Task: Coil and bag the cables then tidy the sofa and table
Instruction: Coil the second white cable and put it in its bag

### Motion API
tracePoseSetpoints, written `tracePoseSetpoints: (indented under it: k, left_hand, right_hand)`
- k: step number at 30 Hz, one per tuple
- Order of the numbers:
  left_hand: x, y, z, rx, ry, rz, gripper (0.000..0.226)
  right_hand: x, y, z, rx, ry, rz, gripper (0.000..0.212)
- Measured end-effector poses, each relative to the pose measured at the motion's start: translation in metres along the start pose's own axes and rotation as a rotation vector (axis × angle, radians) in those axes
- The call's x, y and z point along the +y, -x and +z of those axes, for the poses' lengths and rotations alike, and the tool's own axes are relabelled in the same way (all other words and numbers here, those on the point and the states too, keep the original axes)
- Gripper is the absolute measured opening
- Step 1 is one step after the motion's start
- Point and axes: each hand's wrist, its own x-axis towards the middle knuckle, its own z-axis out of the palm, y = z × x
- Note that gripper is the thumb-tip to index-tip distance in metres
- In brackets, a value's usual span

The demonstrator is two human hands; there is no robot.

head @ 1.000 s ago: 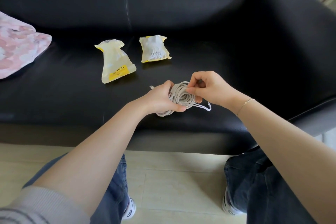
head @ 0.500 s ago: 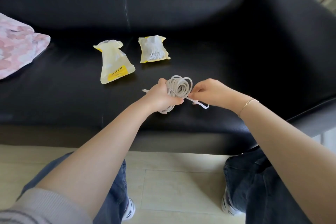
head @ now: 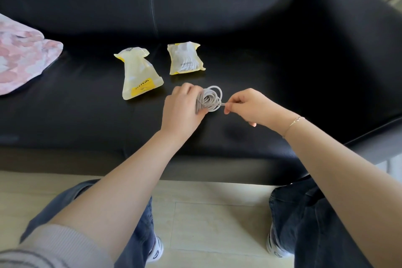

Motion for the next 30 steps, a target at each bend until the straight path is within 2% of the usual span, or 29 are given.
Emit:
tracePoseSetpoints:
  k: [4,11,17,21,24,26,30]
  left_hand:
    - [0.000,0.005,0.006,0.060,0.040,0.076,0.023]
    - [0.000,0.004,0.012,0.147,0.038,0.188,0.010]
    - [0.002,0.000,0.006,0.142,0.197,0.042,0.015]
    - [0.004,0.001,0.004,0.051,0.250,-0.014,0.015]
    - [0.005,-0.001,0.000,-0.006,0.182,-0.035,0.013]
    - [0.009,0.001,-0.001,-0.034,0.135,-0.024,0.020]
    - [0.011,0.006,0.007,-0.194,0.108,-0.084,0.059]
  right_hand:
    - [-0.003,0.001,0.003,0.056,-0.093,-0.012,0.028]
    - [-0.015,0.010,0.012,0.077,-0.303,-0.105,0.024]
    - [-0.024,0.024,0.017,0.067,-0.512,-0.196,0.027]
    - [-0.024,0.025,0.017,0.103,-0.520,-0.158,0.027]
    - [-0.025,0.023,0.013,0.110,-0.398,-0.135,0.028]
    - [-0.028,0.022,0.009,0.106,-0.323,-0.121,0.029]
    - [-0.029,0.021,0.001,0.181,-0.339,-0.102,0.029]
